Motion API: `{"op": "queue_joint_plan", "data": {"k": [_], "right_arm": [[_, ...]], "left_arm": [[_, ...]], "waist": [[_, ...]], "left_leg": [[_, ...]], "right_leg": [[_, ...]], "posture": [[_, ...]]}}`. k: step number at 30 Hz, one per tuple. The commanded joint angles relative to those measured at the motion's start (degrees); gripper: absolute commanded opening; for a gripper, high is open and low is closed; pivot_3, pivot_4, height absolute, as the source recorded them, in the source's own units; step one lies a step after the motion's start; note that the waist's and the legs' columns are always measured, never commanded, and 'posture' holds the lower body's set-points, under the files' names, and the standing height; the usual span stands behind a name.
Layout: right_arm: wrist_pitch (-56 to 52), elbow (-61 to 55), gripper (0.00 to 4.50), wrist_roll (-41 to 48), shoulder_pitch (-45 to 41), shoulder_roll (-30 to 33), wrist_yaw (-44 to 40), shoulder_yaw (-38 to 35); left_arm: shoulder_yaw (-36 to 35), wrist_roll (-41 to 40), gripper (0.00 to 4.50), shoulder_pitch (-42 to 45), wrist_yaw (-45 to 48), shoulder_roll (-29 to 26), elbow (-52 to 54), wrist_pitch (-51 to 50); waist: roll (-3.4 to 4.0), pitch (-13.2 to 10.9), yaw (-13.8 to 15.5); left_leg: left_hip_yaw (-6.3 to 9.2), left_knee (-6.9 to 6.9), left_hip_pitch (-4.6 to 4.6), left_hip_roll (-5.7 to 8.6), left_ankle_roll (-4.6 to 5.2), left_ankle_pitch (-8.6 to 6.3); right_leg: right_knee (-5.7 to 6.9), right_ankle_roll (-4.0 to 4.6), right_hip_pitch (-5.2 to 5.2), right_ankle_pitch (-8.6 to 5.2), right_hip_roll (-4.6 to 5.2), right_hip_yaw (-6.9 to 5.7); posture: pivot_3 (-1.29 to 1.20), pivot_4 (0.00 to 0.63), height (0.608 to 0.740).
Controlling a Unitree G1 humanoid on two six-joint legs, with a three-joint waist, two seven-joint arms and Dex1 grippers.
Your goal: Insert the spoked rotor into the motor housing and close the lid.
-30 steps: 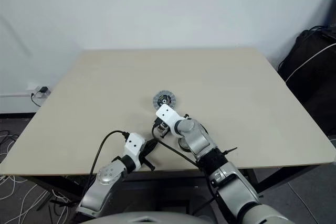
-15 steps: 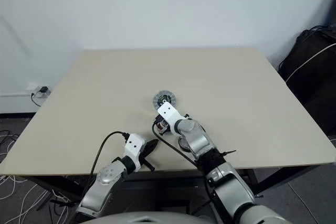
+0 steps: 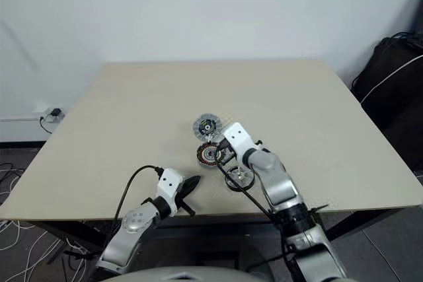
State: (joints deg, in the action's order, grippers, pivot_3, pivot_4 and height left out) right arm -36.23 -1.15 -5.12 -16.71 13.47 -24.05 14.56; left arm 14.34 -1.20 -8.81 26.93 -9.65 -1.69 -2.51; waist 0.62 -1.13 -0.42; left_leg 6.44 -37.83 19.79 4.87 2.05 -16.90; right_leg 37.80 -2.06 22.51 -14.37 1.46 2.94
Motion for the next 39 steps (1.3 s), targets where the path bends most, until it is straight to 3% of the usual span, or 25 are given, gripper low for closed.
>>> {"op": "queue_joint_plan", "data": {"k": [1, 22, 39], "right_arm": [[-1.58, -5.22, 0.02, 1.55, 1.25, 1.04, -0.37, -2.36], [4.2, 12.47, 0.02, -0.27, -9.1, -6.36, -0.47, 6.36], [7.43, 22.39, 0.02, -1.81, -12.68, -7.21, -1.41, 6.74]], "left_arm": [[0.35, -0.65, 0.0, 0.88, 0.88, -0.23, 1.13, 0.18], [0.14, -0.72, 0.0, 0.65, 1.14, -0.19, 3.39, -1.86], [0.1, -0.81, 0.0, -0.27, -0.01, 0.23, 4.95, -2.34]], "waist": [[0.0, -0.01, -0.07], [-0.03, -0.08, -0.15], [-0.01, -0.08, -0.22]], "left_leg": [[0.0, 0.0, 0.01, 0.0, 0.0, 0.0], [-0.02, 0.0, -0.01, -0.02, -0.01, 0.04], [-0.02, 0.01, -0.03, -0.02, -0.01, 0.04]], "right_leg": [[0.0, -0.23, 0.01, -0.14, 0.0, 0.0], [0.0, 0.03, 0.01, 0.0, -0.02, -0.01], [0.01, 0.04, 0.01, 0.0, -0.03, -0.01]], "posture": [[0.0, 0.0, 0.74], [0.0, 0.0, 0.74], [0.0, 0.0, 0.74]]}}
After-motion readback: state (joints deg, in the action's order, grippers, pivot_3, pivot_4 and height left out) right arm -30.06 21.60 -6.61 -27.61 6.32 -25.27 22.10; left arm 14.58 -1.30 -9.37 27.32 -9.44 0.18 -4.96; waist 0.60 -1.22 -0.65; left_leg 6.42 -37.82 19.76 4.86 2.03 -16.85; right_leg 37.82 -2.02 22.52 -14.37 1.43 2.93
